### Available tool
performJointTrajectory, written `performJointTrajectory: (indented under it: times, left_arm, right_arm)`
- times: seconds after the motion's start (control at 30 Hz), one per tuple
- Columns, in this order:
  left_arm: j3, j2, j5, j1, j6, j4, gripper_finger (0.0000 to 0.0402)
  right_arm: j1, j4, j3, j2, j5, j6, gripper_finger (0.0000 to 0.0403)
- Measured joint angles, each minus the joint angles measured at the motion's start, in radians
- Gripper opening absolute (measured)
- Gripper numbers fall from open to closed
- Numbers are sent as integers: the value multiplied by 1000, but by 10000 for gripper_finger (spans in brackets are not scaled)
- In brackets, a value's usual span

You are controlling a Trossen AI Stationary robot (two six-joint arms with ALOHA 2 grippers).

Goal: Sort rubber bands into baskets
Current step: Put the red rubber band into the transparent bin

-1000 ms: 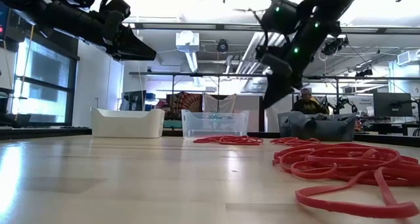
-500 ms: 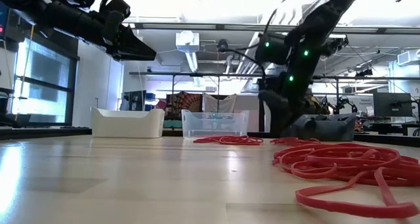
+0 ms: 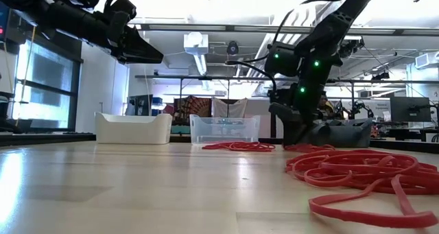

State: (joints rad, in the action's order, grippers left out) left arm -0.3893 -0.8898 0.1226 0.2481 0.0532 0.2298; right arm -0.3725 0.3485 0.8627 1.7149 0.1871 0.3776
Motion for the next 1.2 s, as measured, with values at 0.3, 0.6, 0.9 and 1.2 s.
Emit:
performJointTrajectory:
  times: [0.3,0.6,0.9,1.2]
  left_arm:
    - [0,0,0,0,0,0,156]
    - [0,0,0,0,0,0,156]
    - [0,0,0,0,1,0,156]
    - [0,0,0,0,2,0,156]
  right_arm:
    - [7,23,20,0,-42,-69,14]
    - [66,44,115,-6,-41,-130,4]
    - [146,75,259,-8,-41,-214,1]
    - [205,168,379,-8,54,-248,0]
